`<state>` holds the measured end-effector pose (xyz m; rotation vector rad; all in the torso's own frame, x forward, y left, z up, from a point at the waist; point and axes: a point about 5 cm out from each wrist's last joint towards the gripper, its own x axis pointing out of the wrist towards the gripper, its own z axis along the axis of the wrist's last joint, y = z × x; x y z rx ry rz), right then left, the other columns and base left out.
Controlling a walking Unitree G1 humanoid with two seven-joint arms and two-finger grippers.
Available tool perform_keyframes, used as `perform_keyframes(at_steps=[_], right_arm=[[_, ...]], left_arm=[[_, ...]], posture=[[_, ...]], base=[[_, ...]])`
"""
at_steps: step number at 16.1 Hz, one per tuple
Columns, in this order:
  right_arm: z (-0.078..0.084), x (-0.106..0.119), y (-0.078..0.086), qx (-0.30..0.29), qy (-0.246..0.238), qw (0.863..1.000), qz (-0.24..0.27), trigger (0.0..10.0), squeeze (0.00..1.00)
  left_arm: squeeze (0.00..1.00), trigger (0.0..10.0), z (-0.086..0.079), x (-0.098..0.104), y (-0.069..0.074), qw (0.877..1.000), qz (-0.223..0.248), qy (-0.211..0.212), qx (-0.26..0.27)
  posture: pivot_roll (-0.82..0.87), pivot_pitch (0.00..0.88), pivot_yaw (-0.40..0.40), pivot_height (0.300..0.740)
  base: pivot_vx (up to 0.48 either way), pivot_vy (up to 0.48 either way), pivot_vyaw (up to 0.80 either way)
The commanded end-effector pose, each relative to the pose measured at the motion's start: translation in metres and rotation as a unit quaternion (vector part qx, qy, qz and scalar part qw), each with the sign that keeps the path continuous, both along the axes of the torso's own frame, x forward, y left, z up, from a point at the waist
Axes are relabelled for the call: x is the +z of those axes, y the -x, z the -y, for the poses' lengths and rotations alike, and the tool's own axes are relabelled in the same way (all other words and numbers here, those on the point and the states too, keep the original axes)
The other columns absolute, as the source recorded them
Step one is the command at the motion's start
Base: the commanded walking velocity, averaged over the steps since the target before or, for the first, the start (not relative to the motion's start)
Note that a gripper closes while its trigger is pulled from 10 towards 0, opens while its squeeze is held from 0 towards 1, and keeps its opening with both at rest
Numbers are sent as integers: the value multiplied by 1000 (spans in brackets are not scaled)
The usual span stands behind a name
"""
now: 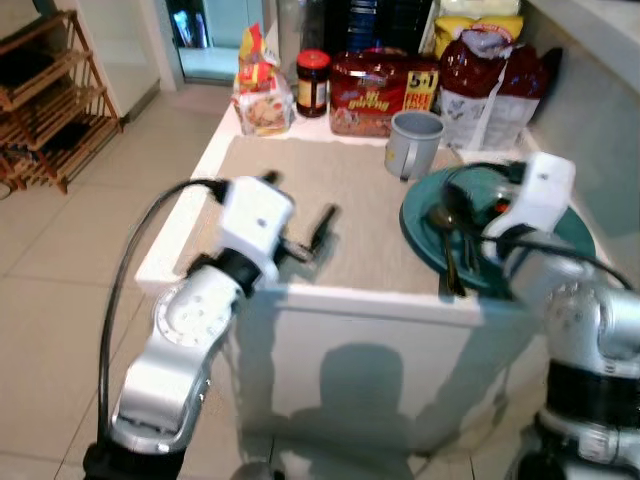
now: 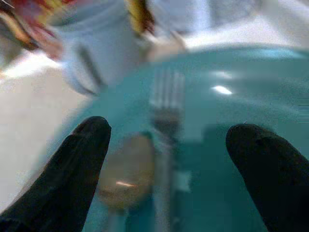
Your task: Setting the table
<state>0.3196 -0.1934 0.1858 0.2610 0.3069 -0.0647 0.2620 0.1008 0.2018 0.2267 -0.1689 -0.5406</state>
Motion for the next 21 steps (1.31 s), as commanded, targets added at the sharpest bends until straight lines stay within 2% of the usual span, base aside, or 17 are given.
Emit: perform_keyframes(at_steps=[1,2,5,9,10,11,13,21], right_arm=[[3,4,-6,-3,-1,1000,-6,10000,0],[7,6,-17,4,-6,1000,-22,10000,0],[14,1,-34,21,-21,997,-64,10000,0],[19,-4,-48,31,-16,995,-94,10000,0],[18,-7,-51,39,-12,993,-113,4235,0],[19,-9,-52,47,-5,991,-124,2196,0],[21,-11,-55,58,9,989,-139,0,0],[31,-5,-61,76,37,985,-154,0,0]], left_arm=[[102,10000,4,3,3,1000,3,-9,-18],[106,10000,7,3,3,999,3,-15,-30],[106,10000,9,5,2,999,5,-19,-45],[106,10000,11,5,2,998,3,-26,-58],[106,10000,12,5,2,998,3,-29,-62],[110,10000,12,5,2,997,3,-31,-64],[102,10000,12,5,2,997,3,-33,-66],[110,10000,11,6,1,997,7,-38,-64]], posture=[[76,24,-36,740],[75,22,-34,740],[75,17,-35,740],[75,14,-28,740],[76,13,-24,740],[76,13,-24,740],[77,14,-23,740],[82,10,-31,740]], base=[[0,0,0],[0,0,0],[0,0,0],[0,0,0],[0,0,0],[0,0,0],[0,0,0],[0,0,0]])
